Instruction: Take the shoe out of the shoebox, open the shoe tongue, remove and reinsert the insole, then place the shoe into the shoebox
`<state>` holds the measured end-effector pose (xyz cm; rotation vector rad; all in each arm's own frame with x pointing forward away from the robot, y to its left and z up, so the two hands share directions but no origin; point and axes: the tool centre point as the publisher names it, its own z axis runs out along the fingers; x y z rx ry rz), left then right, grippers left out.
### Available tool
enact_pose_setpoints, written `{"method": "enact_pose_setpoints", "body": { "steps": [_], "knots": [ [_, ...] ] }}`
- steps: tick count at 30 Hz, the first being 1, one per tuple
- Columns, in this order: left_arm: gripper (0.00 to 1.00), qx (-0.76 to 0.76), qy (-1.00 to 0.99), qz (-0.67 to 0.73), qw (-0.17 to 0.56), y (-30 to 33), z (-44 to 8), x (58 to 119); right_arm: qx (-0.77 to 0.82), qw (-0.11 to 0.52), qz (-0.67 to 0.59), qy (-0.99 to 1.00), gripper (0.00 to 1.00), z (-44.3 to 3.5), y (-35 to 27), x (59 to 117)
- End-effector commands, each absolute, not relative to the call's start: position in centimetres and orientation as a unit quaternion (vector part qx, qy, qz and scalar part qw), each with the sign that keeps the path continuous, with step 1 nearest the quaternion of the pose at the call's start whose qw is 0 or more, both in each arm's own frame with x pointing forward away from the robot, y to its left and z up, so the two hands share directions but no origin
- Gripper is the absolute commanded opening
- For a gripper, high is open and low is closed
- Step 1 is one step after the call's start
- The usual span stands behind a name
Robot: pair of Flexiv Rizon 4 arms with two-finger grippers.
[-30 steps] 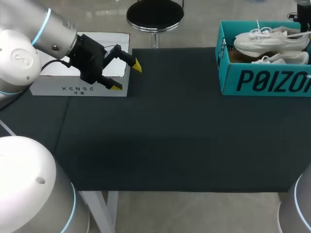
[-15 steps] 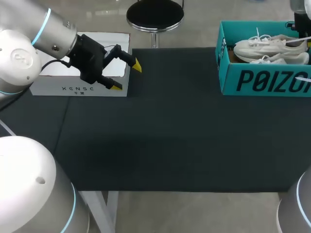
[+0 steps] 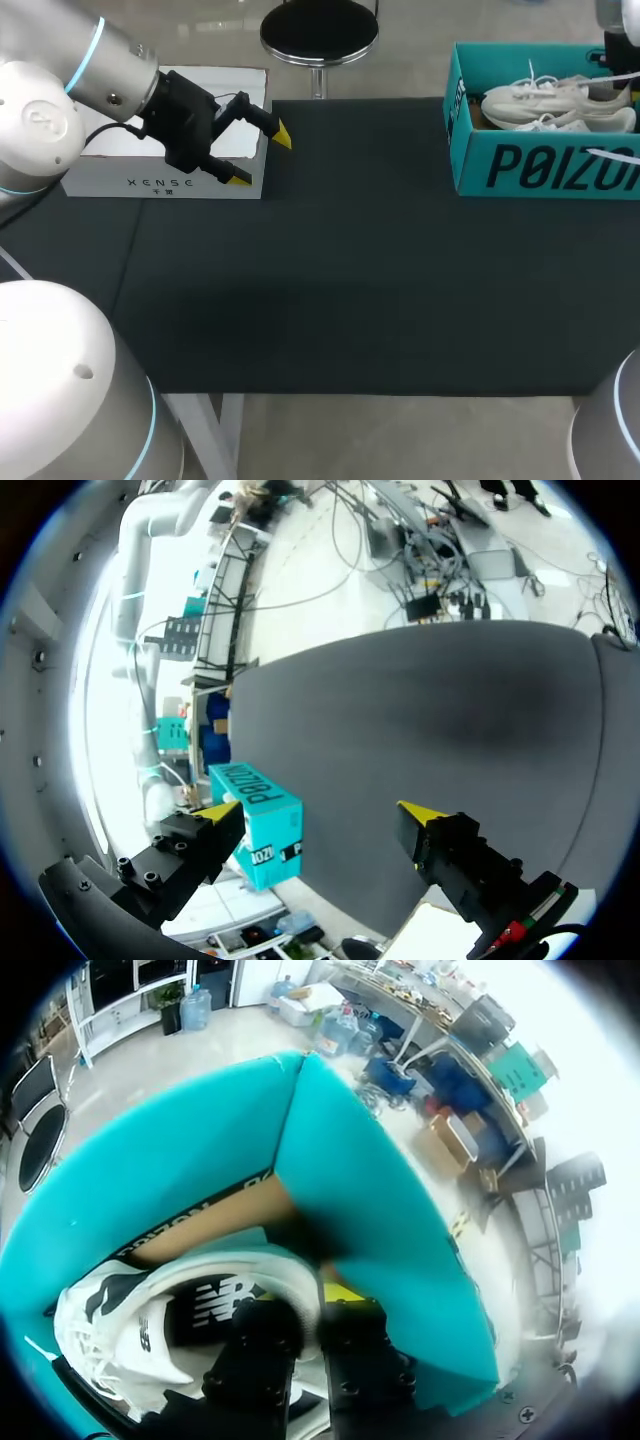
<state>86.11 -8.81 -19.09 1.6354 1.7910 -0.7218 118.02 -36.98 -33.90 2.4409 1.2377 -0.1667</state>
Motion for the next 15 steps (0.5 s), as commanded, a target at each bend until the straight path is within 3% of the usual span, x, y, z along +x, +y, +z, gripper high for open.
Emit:
{"method": "enact_pose_setpoints", "body": {
  "steps": [1, 15],
  "knots": [
    [1.0, 0.617, 0.675, -0.271, 0.301, -8.8, -19.1, 86.1, 0.873, 0.197, -0.064, 0.44, 0.0, -35.1, -37.1, 118.4],
    [1.0, 0.617, 0.675, -0.271, 0.301, -8.8, -19.1, 86.1, 0.863, 0.207, -0.058, 0.457, 0.0, -36.4, -36.9, 118.4]
  ]
}}
